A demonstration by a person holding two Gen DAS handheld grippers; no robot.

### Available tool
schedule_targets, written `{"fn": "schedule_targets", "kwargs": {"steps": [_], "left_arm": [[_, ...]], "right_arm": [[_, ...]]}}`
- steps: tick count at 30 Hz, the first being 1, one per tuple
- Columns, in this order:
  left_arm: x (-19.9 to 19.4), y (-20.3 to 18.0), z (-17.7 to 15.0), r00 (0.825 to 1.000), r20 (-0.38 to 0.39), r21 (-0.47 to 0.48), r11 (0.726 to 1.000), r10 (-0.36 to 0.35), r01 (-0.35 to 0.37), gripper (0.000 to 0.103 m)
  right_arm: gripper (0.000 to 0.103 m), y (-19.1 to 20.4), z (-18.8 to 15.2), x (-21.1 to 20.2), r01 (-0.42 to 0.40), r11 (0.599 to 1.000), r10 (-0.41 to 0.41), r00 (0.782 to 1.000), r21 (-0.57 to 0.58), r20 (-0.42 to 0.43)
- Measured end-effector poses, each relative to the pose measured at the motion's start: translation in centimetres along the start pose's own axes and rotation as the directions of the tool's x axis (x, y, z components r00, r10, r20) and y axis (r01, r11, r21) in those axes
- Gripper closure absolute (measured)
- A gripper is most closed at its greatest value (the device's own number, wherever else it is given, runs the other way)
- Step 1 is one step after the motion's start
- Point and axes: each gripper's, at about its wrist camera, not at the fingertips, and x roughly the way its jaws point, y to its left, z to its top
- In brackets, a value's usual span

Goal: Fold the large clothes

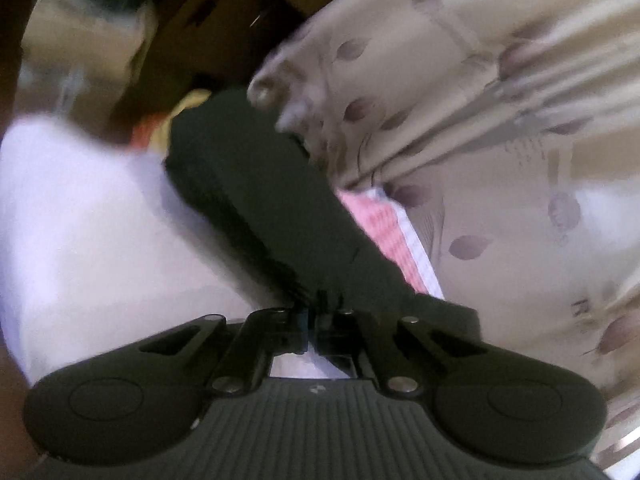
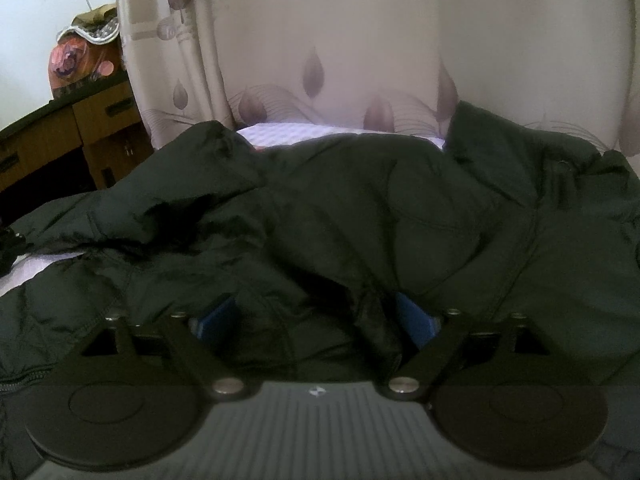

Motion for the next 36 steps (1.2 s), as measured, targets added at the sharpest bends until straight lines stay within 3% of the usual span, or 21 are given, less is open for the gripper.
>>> {"fn": "schedule_targets", "kwargs": {"steps": [5,8,12,17,22,26,30,36], "left_arm": [[0.3,-6.2,2.3,0.996,0.086,0.094,0.996,-0.020,0.011,0.102],[-0.9,-12.0,2.9,0.986,0.140,0.198,0.978,-0.092,0.063,0.102],[-2.1,-20.4,1.2,0.963,0.161,0.325,0.933,-0.218,0.156,0.102],[-2.9,-30.3,-5.1,0.918,0.056,0.447,0.832,-0.393,0.329,0.102],[-2.5,-37.5,-13.6,0.867,-0.107,0.537,0.705,-0.487,0.463,0.102],[-0.3,-40.2,-21.0,0.844,-0.250,0.566,0.636,-0.475,0.525,0.102],[2.8,-39.8,-27.1,0.837,-0.373,0.586,0.597,-0.401,0.547,0.102],[6.8,-36.9,-33.4,0.838,-0.462,0.653,0.528,-0.290,0.543,0.101]], "right_arm": [[0.011,-0.6,0.1,-1.1,0.018,0.998,-0.021,0.999,0.055,0.046],[0.011,-1.4,0.0,-3.8,-0.003,0.984,-0.019,0.992,0.178,0.123],[0.010,-2.5,-0.1,-8.2,-0.055,0.950,-0.007,0.980,0.307,0.199],[0.004,-4.5,-0.7,-13.2,-0.062,0.941,-0.023,0.969,0.333,0.246],[0.003,-7.6,-1.8,-17.6,-0.044,0.925,-0.072,0.955,0.377,0.289],[0.003,-9.8,-3.6,-20.4,-0.020,0.909,-0.115,0.948,0.417,0.296],[0.002,-12.0,-5.6,-21.8,-0.011,0.878,-0.145,0.946,0.478,0.289],[0.002,-14.3,-7.9,-22.1,-0.022,0.839,-0.157,0.947,0.544,0.281]]}}
